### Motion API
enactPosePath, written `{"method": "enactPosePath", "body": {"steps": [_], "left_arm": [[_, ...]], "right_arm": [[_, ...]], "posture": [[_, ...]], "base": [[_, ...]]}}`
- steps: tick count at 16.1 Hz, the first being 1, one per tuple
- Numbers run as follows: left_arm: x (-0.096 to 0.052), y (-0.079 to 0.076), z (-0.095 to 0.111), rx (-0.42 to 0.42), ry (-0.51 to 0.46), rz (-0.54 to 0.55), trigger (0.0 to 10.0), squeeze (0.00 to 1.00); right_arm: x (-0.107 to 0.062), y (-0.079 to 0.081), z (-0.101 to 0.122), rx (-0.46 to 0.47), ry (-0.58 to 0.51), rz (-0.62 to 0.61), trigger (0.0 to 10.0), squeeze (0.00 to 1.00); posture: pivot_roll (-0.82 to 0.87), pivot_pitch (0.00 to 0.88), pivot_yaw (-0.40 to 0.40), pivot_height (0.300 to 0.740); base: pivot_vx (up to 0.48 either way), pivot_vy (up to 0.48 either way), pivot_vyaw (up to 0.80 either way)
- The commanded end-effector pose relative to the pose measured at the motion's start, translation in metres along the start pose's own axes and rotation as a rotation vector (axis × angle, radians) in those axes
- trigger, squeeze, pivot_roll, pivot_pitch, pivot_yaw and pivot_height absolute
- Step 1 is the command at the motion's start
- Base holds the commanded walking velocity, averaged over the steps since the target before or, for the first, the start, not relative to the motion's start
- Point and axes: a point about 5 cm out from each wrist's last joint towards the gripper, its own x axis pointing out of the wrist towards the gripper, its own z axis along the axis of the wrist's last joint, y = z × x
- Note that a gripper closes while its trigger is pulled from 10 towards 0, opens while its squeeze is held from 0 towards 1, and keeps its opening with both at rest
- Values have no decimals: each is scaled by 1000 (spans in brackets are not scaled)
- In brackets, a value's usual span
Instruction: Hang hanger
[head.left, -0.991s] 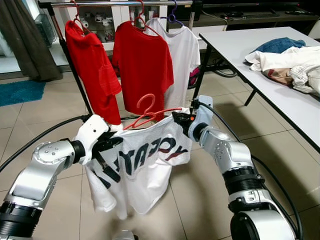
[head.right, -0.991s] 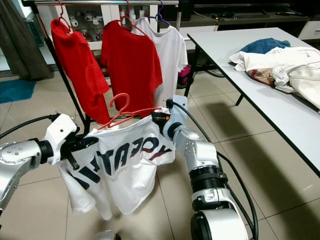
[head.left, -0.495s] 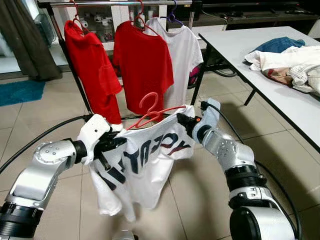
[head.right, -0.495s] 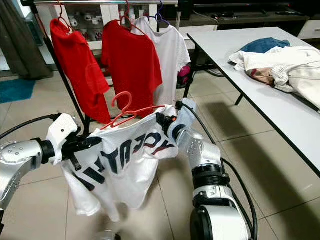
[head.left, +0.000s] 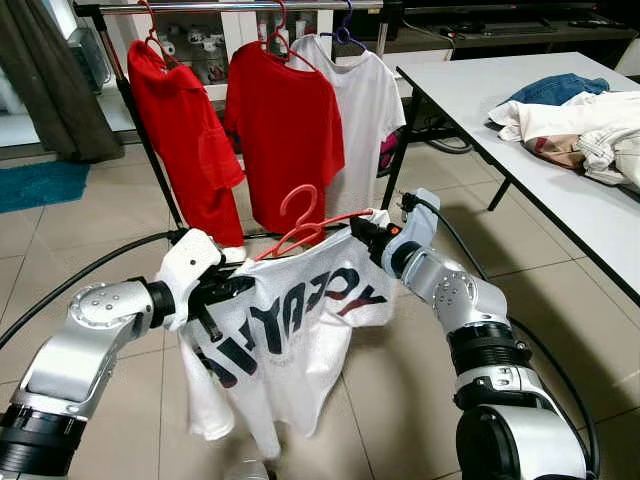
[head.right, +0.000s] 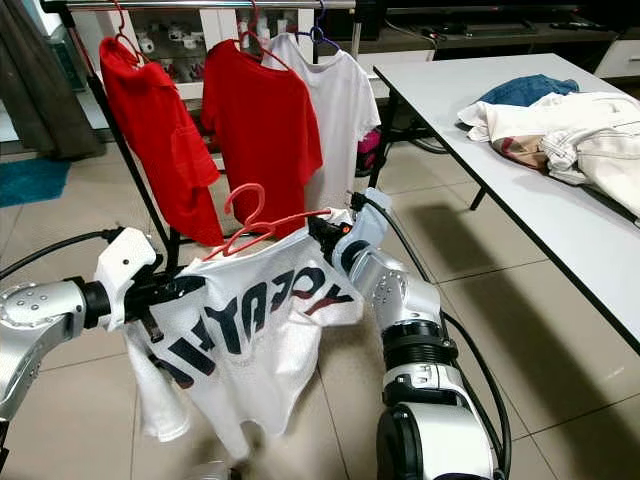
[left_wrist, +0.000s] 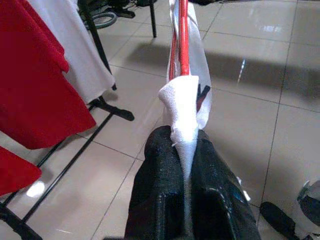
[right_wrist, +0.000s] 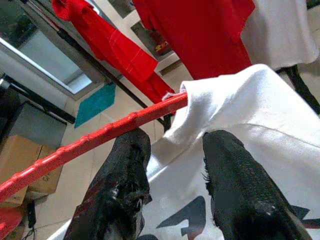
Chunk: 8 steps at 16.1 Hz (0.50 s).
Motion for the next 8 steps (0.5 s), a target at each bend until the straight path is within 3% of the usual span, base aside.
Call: {"method": "enactPosePath", "body": {"steps": [1, 5, 6, 7, 8], "left_arm": [[0, -3, 8, 25, -28, -21, 0, 0], [-1, -6, 9, 20, -33, -41, 0, 0], [-1, -5, 9, 20, -32, -41, 0, 0], [-2, -5, 8, 20, -30, -41, 0, 0], [-2, -5, 8, 21, -30, -42, 0, 0]], "right_arm": [[1, -1, 3, -5, -8, -17, 10000, 0], [2, -6, 2, -4, -7, -48, 10000, 0], [1, -7, 3, -3, -9, -51, 7922, 0], [2, -7, 3, -1, -11, -51, 3961, 0], [2, -7, 3, -1, -12, -51, 3098, 0]], "posture": [[69, 0, 3, 740], [72, 0, 1, 740], [72, 0, 1, 740], [71, 0, 2, 740], [71, 0, 2, 740]], "base": [[0, 0, 0], [0, 0, 0], [0, 0, 0], [0, 0, 0], [0, 0, 0]]}}
